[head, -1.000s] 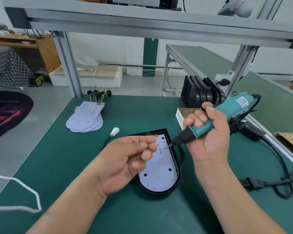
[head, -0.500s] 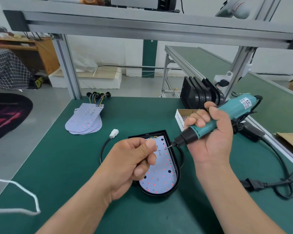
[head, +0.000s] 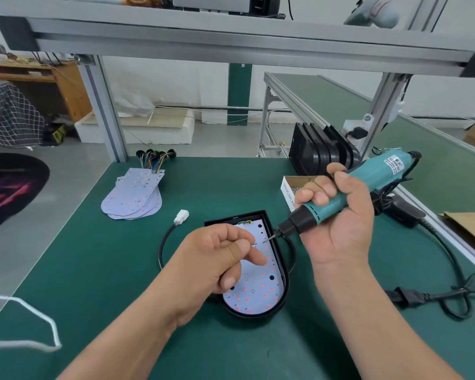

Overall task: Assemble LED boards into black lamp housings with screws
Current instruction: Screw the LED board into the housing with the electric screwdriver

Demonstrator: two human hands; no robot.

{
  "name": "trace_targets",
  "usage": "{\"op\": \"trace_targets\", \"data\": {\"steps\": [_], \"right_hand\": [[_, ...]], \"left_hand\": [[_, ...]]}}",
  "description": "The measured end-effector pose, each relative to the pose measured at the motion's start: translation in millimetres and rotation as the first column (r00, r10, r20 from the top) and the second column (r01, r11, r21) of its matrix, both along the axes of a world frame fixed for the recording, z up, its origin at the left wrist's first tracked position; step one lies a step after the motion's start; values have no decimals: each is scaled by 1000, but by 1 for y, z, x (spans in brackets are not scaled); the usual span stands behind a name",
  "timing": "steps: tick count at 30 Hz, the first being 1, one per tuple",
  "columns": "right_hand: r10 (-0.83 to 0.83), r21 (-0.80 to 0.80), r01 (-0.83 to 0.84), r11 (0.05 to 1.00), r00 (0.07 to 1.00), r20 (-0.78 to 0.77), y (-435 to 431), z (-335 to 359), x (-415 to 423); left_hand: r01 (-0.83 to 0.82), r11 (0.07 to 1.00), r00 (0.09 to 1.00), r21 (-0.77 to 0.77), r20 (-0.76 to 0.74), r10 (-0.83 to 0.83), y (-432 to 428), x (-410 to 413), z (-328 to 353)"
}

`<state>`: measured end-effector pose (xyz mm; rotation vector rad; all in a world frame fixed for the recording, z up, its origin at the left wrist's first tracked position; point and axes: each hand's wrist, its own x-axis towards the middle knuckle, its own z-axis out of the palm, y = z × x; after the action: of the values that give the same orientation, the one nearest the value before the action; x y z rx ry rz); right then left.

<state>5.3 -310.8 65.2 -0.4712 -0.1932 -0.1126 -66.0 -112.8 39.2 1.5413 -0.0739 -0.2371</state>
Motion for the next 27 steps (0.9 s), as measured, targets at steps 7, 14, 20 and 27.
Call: {"op": "trace_targets", "data": {"steps": [7, 14, 20, 27], "right_hand": [[9, 3, -9, 1000, 1000, 5, 1, 1, -1], [10, 12, -11, 1000, 1000, 29, 5, 4, -5], [19, 4, -20, 1000, 998, 54, 5, 5, -8], [16, -40, -14, 999, 998, 62, 8, 3, -9]], "left_hand": [[20, 1000, 999, 14, -37, -20, 2, -1, 1], [5, 985, 998, -172, -65, -17, 0, 0, 0], [-9, 976, 993, -217, -114, -16, 1, 0, -1], [-21, 977, 992, -212, -125, -5, 0, 1, -2]]}}
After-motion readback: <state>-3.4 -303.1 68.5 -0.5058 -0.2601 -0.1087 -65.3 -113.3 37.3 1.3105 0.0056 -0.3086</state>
